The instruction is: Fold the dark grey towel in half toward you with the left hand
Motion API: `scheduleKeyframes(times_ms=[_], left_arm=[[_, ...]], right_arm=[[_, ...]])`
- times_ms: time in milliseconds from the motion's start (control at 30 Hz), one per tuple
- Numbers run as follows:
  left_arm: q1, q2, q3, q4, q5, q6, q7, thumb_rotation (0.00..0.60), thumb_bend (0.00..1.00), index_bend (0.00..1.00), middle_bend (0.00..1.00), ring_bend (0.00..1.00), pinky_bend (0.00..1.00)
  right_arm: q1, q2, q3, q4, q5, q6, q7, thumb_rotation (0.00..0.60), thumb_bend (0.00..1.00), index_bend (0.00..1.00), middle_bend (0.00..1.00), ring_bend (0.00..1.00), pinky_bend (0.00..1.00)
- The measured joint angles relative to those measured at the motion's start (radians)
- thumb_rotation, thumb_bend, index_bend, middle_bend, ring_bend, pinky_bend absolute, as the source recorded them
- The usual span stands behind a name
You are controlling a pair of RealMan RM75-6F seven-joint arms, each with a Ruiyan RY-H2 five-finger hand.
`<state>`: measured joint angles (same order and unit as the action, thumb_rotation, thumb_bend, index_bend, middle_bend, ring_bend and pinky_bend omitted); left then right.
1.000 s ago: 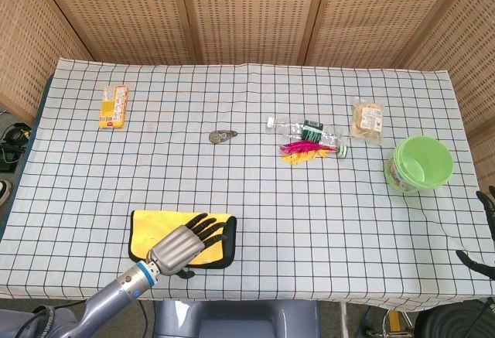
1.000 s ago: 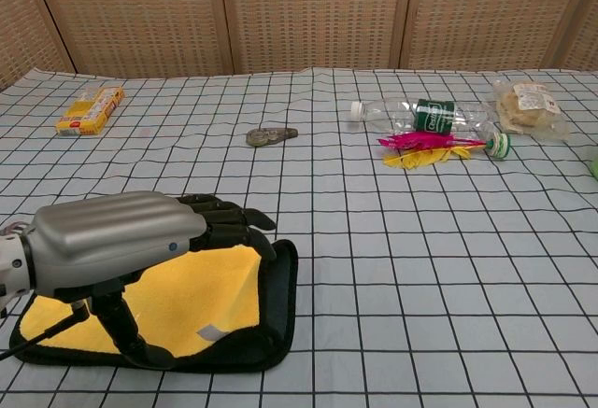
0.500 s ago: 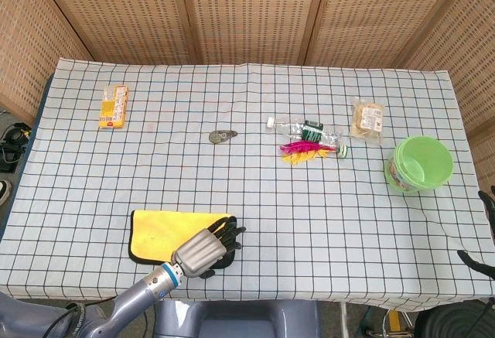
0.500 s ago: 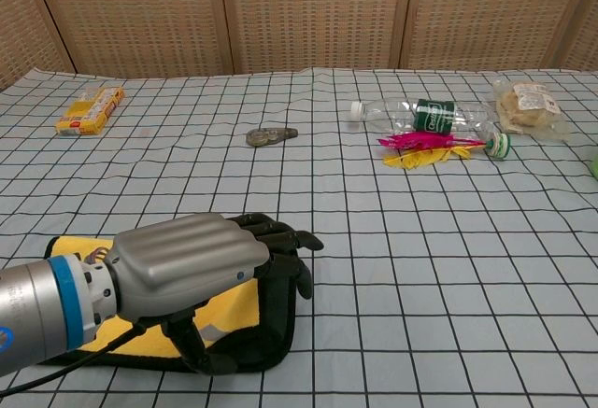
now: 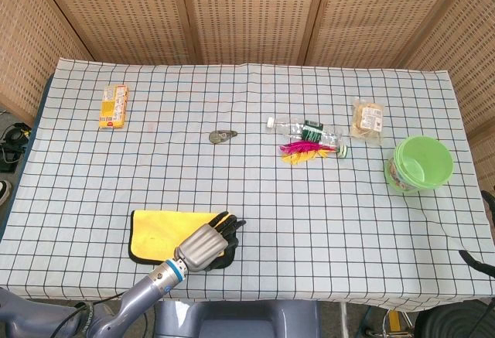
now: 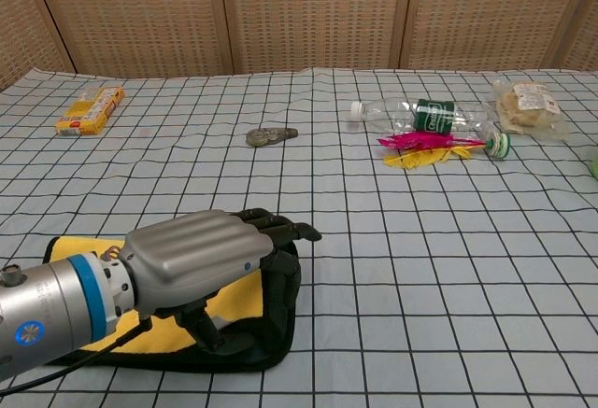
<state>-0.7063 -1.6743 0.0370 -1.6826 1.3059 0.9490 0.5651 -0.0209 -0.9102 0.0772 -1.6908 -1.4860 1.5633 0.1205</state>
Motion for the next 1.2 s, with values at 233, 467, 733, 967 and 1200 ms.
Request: scheduleKeyframes(times_ms=[233,467,733,967,1200], left_arm=[[0.006,0.002,-0.007,-0.008,0.0,0.005,-0.029,0.6,0.33,0.53,0.0,0.0,0.0],[0.013,0.013,-0.016,-0.017,0.006,0.004,-0.098,0.6,0.36,0.57,0.0,0.0,0.0],[0.02,0.016,-0.019,-0.024,0.012,-0.003,-0.174,0.6,0.37,0.59,0.0,0.0,0.0],[0.027,0.014,-0.025,-0.03,0.022,-0.038,-0.361,0.6,0.39,0.59,0.0,0.0,0.0],[0.015,0.024,-0.02,-0.022,0.023,-0.112,-0.451,0.6,0.33,0.4,0.0,0.0,0.0]], right_arm=[[0.001,0.0,-0.001,0.001,0.0,-0.004,0.002,0.6,0.0,0.0,0.0,0.0,0.0],[0.002,0.001,-0.002,0.0,-0.001,-0.005,0.002,0.6,0.0,0.0,0.0,0.0,0.0],[0.002,0.001,-0.002,-0.001,-0.001,-0.005,0.001,0.6,0.0,0.0,0.0,0.0,0.0],[0.001,0.001,-0.002,-0.001,-0.001,-0.004,0.0,0.6,0.0,0.0,0.0,0.0,0.0],[0.002,0.001,-0.002,-0.002,0.0,-0.007,0.0,0.6,0.0,0.0,0.0,0.0,0.0]])
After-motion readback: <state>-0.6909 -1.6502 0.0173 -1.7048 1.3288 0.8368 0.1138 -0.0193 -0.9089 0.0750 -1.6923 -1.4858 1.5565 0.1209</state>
